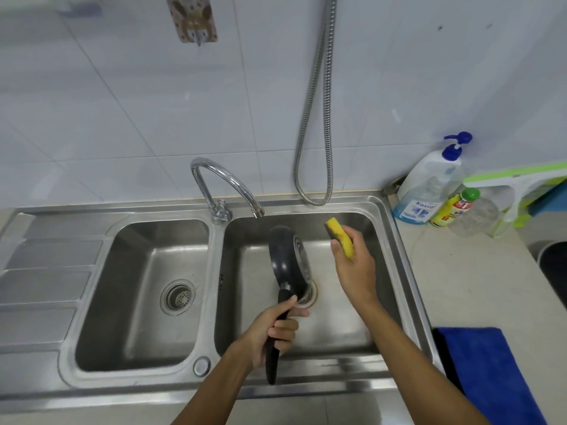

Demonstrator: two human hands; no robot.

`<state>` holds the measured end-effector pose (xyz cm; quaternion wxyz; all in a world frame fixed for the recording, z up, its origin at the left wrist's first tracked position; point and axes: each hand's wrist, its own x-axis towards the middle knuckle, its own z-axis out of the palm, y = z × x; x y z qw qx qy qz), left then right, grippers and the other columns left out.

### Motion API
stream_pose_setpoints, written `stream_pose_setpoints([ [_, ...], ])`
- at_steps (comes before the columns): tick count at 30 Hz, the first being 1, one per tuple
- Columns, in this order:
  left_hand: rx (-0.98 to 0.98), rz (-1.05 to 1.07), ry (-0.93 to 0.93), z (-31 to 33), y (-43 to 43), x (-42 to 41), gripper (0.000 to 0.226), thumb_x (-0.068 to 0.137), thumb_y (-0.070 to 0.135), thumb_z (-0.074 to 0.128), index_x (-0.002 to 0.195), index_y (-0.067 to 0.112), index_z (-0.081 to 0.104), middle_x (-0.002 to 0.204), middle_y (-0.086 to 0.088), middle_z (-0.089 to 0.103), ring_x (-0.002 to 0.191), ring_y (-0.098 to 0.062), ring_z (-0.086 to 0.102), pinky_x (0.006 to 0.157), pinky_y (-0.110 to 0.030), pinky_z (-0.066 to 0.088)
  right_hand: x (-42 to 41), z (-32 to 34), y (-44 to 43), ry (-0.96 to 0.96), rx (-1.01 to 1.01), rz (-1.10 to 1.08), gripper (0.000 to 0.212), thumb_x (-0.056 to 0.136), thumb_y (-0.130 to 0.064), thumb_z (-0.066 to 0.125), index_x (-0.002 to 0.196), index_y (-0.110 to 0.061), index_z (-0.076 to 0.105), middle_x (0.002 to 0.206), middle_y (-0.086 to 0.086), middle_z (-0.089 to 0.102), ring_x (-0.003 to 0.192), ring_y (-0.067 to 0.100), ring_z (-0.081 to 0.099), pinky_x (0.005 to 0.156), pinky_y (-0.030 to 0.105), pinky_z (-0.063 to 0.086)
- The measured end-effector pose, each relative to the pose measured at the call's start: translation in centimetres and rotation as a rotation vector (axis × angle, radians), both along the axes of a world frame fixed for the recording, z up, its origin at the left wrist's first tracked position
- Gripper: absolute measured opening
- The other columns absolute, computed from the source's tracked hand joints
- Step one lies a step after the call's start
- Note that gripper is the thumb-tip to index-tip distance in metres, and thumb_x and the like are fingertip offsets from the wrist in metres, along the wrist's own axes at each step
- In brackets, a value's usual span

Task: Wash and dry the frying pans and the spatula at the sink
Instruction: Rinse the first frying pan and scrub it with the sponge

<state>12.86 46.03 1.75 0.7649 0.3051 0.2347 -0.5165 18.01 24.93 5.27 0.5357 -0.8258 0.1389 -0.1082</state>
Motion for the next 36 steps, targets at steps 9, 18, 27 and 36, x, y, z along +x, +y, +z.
stream_pose_setpoints([
  [9, 1.025, -0.069, -0.567, -3.1, -1.8, -1.8, 0.019, 0.095, 0.019, 0.066, 0.092, 0.002, 0.058, 0.052, -0.004, 0.057, 0.044, -0.019, 0.056, 0.054, -0.032, 0.047, 1.3, -4.1, -14.0, 0.145, -0.453, -0.169, 0.035, 0.094, -0.016, 0.062, 0.128, -0.018, 0.058, 0.119, 0.012, 0.066, 0.109, 0.035, 0.059, 0.094, 0.042, 0.044],
  [18, 1.061, -0.093, -0.597, -3.6, -3.4, -2.6, 0.021, 0.094, 0.018, 0.066, 0.091, 0.003, 0.051, 0.053, -0.009, 0.054, 0.039, -0.022, 0.051, 0.044, -0.030, 0.042, 2.2, -7.2, -19.5, 0.340, -0.736, -0.164, 0.040, 0.090, -0.022, 0.066, 0.129, -0.019, 0.059, 0.130, 0.017, 0.059, 0.102, 0.047, 0.055, 0.088, 0.049, 0.047],
  [27, 1.093, -0.120, -0.598, -3.1, -3.6, -3.2, 0.019, 0.095, 0.023, 0.067, 0.097, 0.007, 0.056, 0.061, -0.006, 0.059, 0.044, -0.016, 0.055, 0.048, -0.030, 0.046, 1.5, -9.1, -19.6, 0.439, -0.871, -0.053, 0.051, 0.092, -0.038, 0.065, 0.138, -0.022, 0.051, 0.146, 0.020, 0.042, 0.115, 0.050, 0.048, 0.094, 0.058, 0.047],
  [36, 1.174, -0.140, -0.664, -2.9, -3.8, -3.7, 0.016, 0.092, 0.024, 0.065, 0.094, 0.011, 0.055, 0.071, -0.010, 0.067, 0.051, -0.020, 0.062, 0.050, -0.030, 0.049, -4.6, -7.3, -19.5, 0.309, -0.799, -0.205, 0.059, 0.092, -0.033, 0.066, 0.146, -0.019, 0.047, 0.154, 0.024, 0.037, 0.130, 0.049, 0.041, 0.102, 0.063, 0.039],
])
